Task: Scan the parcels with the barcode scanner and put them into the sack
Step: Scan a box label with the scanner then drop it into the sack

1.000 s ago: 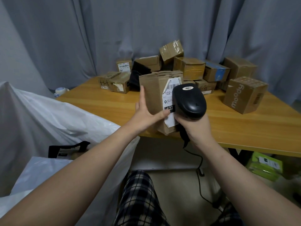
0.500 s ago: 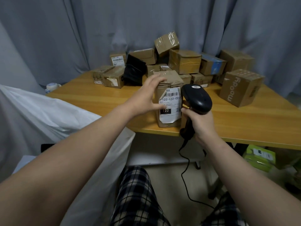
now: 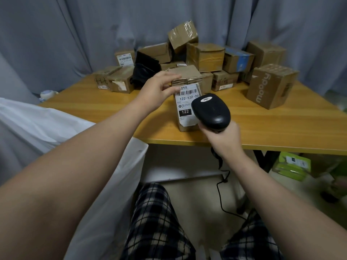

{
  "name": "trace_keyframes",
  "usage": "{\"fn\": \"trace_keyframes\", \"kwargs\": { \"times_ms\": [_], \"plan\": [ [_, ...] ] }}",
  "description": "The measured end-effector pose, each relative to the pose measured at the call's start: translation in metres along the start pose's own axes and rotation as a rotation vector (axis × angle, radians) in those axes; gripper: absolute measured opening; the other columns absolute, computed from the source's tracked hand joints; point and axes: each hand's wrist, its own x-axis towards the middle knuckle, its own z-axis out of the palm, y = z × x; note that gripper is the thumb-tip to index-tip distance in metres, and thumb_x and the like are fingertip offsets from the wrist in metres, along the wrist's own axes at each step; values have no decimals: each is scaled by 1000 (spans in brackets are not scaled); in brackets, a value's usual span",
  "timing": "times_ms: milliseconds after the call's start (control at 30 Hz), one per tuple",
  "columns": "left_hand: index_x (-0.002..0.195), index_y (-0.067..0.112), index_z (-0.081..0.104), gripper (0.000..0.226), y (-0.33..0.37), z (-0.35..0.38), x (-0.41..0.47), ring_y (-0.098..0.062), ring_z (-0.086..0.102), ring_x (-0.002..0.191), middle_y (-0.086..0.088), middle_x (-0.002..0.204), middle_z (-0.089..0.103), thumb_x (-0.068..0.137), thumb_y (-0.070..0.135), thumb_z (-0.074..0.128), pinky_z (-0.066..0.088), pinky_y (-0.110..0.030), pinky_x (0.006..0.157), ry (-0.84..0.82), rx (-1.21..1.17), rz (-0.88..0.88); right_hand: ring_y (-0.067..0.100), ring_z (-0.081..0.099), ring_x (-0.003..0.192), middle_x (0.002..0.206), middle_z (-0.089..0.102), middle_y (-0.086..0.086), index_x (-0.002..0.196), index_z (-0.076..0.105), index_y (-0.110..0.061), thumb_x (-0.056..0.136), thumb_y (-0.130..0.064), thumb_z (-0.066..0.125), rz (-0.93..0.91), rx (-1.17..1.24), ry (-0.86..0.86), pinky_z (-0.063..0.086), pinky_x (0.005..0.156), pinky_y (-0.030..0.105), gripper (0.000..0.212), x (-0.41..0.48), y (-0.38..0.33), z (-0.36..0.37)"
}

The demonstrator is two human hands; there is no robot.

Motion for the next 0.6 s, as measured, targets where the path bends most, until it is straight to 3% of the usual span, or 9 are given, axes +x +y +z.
{"fn": "trace_keyframes", "kwargs": {
  "times_ms": [167, 300, 400, 600],
  "plan": [
    [138, 12, 51, 42, 6, 5, 12, -9, 46, 103, 0, 128, 47, 96, 17, 56, 32, -9, 90, -11, 31, -90, -5, 63, 97, 98, 67, -16, 112, 65, -19, 77, -22, 80, -21, 68, 7, 50, 80, 14, 39, -8, -2, 7],
    [140, 15, 49, 42, 12, 7, 19, -5, 43, 104, 1, 134, 46, 98, 19, 53, 32, -11, 92, -27, 78, -110, -12, 60, 94, 96, 64, -21, 112, 62, -22, 78, -18, 80, -14, 70, 17, 46, 75, 5, 39, -8, 2, 4],
    [140, 17, 48, 42, 16, 10, 22, -8, 43, 112, 1, 135, 45, 98, 20, 52, 36, -19, 97, -37, 106, -113, -9, 61, 92, 94, 65, -18, 110, 64, -19, 77, -17, 80, -10, 57, 32, 45, 71, 4, 37, -8, 6, 2],
    [140, 18, 48, 42, 20, 13, 26, -14, 46, 120, 0, 135, 46, 98, 20, 52, 36, -20, 95, -38, 122, -115, -7, 63, 91, 93, 65, -15, 106, 63, -18, 76, -15, 80, -16, 63, 66, 49, 74, 10, 34, -15, 17, -2]
  ]
}}
